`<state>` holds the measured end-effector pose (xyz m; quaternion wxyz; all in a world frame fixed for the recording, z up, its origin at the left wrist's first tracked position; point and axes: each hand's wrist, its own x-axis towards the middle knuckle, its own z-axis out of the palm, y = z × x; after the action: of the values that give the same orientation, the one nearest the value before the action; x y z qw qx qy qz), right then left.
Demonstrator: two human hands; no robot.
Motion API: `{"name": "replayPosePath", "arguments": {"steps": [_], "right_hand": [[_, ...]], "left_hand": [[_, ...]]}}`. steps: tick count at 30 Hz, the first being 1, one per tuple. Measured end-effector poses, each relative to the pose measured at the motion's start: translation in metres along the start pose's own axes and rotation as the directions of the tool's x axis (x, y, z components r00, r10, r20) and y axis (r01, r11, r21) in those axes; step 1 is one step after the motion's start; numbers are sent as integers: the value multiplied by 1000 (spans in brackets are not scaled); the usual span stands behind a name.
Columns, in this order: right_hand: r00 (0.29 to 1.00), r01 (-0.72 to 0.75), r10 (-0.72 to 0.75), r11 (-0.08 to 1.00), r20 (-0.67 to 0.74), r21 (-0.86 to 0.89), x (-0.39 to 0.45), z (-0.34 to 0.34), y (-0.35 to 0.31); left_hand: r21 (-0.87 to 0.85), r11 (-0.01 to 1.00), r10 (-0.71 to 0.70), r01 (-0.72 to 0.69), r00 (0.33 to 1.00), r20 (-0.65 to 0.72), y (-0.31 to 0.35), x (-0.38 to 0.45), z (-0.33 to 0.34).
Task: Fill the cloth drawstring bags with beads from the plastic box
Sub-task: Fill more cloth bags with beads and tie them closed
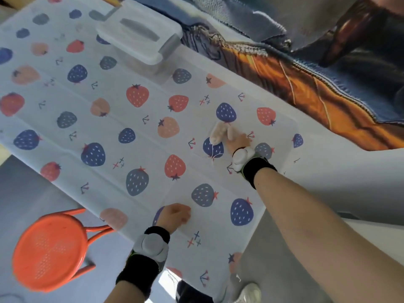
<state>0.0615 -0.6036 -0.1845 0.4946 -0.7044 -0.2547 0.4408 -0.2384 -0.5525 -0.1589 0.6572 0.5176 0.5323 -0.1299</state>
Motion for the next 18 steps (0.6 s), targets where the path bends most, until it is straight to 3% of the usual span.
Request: {"name": "replayPosePath", "arguments": {"steps": [1, 4, 6, 9, 14, 18], "right_hand": [[997, -5, 6, 1000, 71, -19, -7, 5, -4], [927, -364, 358, 931, -110, -33, -67, 22, -46], [873, -476, 483, 875, -72, 89, -103, 29, -33], [853, -512, 520, 829, 26, 224, -154, 18, -21], [888, -453, 457, 852, 50, 262, -218, -8, -16], [913, -389, 407, 884, -17, 260, -271, -41, -17]], "left_hand": [[-15, 1000, 14, -14, 1000, -6, 6, -1, 1], [-22, 996, 86, -86, 996, -1, 31, -7, 10], [-5, 989, 145, -145, 989, 23, 52, -10, 20], [-32, 976, 218, -216, 964, 150, 83, -16, 42], [194, 917, 261, -349, 892, 368, 112, -38, 97], [275, 834, 327, -479, 829, 453, 117, -70, 156]]}}
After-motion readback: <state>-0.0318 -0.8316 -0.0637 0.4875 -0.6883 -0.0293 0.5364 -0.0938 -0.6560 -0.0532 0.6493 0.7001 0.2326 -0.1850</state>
